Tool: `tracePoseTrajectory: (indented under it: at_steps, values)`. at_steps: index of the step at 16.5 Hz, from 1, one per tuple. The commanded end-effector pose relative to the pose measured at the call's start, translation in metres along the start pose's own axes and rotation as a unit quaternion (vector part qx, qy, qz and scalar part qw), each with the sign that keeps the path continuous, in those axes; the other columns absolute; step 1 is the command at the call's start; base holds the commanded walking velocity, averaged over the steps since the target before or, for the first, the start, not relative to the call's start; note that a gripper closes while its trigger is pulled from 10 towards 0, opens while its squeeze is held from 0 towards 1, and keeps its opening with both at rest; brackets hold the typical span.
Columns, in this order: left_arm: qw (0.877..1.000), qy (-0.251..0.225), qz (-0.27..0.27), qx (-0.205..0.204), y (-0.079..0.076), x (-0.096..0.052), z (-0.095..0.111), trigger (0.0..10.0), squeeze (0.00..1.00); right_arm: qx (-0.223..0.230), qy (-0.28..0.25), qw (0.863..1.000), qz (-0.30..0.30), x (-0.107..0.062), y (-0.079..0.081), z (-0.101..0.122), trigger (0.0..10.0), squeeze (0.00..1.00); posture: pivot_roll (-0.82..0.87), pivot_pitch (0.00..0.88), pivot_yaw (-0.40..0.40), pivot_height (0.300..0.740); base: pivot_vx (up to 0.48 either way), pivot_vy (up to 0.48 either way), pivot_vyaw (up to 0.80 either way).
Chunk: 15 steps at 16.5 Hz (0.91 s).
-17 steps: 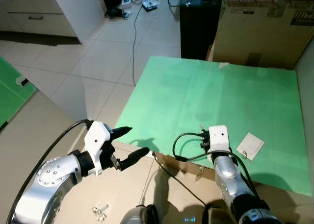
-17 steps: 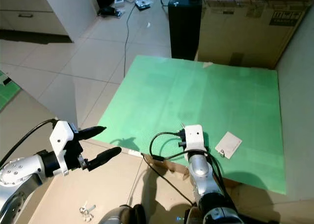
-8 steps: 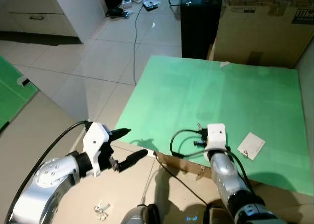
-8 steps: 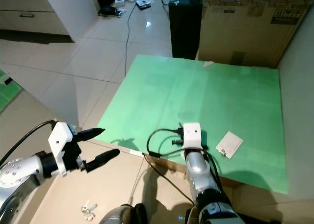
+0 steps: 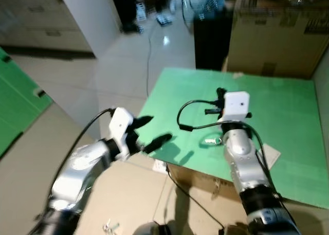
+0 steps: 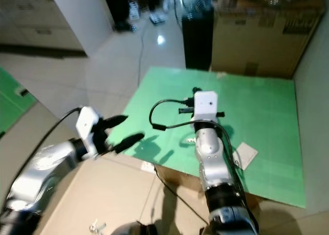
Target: Hang keys on a hook
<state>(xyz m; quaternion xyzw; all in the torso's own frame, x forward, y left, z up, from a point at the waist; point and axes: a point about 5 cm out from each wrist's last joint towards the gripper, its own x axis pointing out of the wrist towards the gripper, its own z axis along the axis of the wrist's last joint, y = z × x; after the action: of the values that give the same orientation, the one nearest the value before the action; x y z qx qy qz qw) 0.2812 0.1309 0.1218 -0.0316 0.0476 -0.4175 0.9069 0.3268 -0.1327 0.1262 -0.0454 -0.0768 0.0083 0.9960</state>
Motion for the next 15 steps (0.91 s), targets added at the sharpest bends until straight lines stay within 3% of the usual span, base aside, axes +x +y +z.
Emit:
tracePoseTrajectory:
  at_steps: [1, 3, 4, 5, 7, 9, 13, 15]
  values:
    - [0.999, 0.009, 0.038, -0.02, 0.008, 0.001, -0.007, 10.0, 0.0, 0.014, 0.013, 1.0, 0.003, -0.006, 0.001, 0.002, 0.0, 0.0, -0.08, 0.0, 0.213, 0.74, 0.0, 0.0, 0.0]
    - [0.999, 0.01, 0.044, -0.015, 0.006, 0.005, -0.011, 10.0, 0.0, 0.003, 0.042, 0.999, 0.002, -0.013, -0.001, -0.009, 0.0, 0.0, -0.08, 0.0, 0.213, 0.74, 0.0, 0.0, 0.0]
    - [0.999, 0.015, 0.046, -0.012, 0.003, 0.006, -0.016, 10.0, 0.0, -0.002, 0.07, 0.998, -0.008, -0.021, -0.002, -0.023, 10.0, 0.0, -0.08, 0.0, 0.213, 0.74, 0.0, 0.0, 0.0]
    - [0.999, 0.014, 0.041, 0.011, 0.0, 0.006, -0.018, 10.0, 0.0, 0.002, 0.095, 0.995, -0.018, -0.028, -0.004, -0.036, 10.0, 1.0, -0.08, 0.0, 0.217, 0.74, 0.0, 0.0, 0.0]
    - [0.998, 0.025, 0.035, 0.047, 0.006, -0.001, -0.02, 10.0, 0.0, 0.016, 0.133, 0.991, -0.029, -0.037, -0.01, -0.053, 10.0, 1.0, -0.07, 0.005, 0.22, 0.74, 0.0, 0.0, 0.0]
    - [0.997, 0.027, 0.043, 0.058, 0.013, -0.004, -0.017, 10.0, 0.0, 0.013, 0.15, 0.988, -0.023, -0.041, -0.011, -0.062, 10.0, 1.0, -0.06, 0.02, 0.225, 0.74, 0.0, 0.0, 0.0]
    - [0.994, 0.03, 0.104, 0.033, 0.034, -0.024, -0.015, 10.0, 0.0, -0.01, 0.167, 0.986, 0.005, -0.044, -0.006, -0.072, 10.0, 1.0, -0.02, 0.074, 0.24, 0.74, 0.0, 0.0, 0.0]
    - [0.989, 0.043, 0.138, 0.01, 0.046, -0.046, -0.02, 10.0, 0.0, -0.016, 0.178, 0.984, 0.017, -0.05, -0.002, -0.078, 10.0, 1.0, 0.01, 0.114, 0.248, 0.74, 0.0, 0.0, 0.0]
